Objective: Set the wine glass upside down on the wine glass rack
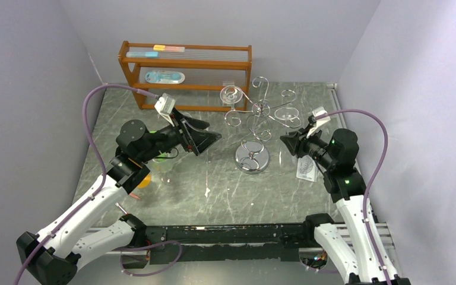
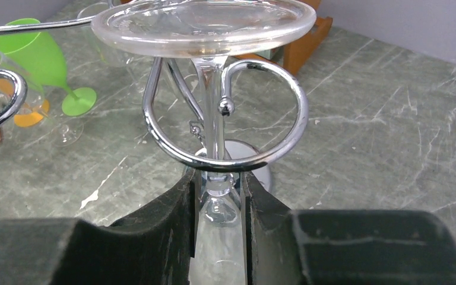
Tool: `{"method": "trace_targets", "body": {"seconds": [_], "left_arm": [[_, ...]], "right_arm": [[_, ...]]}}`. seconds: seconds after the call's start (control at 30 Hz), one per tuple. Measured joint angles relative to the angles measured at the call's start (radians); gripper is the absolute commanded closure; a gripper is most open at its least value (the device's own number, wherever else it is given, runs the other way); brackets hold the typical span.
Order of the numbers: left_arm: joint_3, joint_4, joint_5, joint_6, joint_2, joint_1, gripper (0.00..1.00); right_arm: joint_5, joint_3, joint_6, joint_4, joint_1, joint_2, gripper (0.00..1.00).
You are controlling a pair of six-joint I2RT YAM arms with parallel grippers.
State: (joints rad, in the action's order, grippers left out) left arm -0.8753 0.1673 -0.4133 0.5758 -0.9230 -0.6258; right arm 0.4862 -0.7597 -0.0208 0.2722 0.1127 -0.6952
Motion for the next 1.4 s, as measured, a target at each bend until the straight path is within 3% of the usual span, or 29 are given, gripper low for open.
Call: {"method": "trace_targets", "body": {"seconds": [0.53,0.83,1.23,1.4], "left_arm": [[0.000,-0.002,0.001,0.000,-0.006,0.000,0.07],[0.000,-0.002,0.001,0.000,-0.006,0.000,0.07],[0.000,-0.009,0.008,-0.001,-0.006,0.000,0.07],[0.000,-0.023,0.016,-0.001,-0.006,0.000,0.06]], "right_arm": [[-0.005,0.038,-0.003,0.008,0.000,0.109,1.00],[-0.129,0.109,0.044,-0.015,0.000,0.174,1.00],[-0.193,0.111,0.072,-0.086,0.000,0.083,1.00],[-0.195,0.100,0.081,-0.096,0.000,0.050,0.76]]}}
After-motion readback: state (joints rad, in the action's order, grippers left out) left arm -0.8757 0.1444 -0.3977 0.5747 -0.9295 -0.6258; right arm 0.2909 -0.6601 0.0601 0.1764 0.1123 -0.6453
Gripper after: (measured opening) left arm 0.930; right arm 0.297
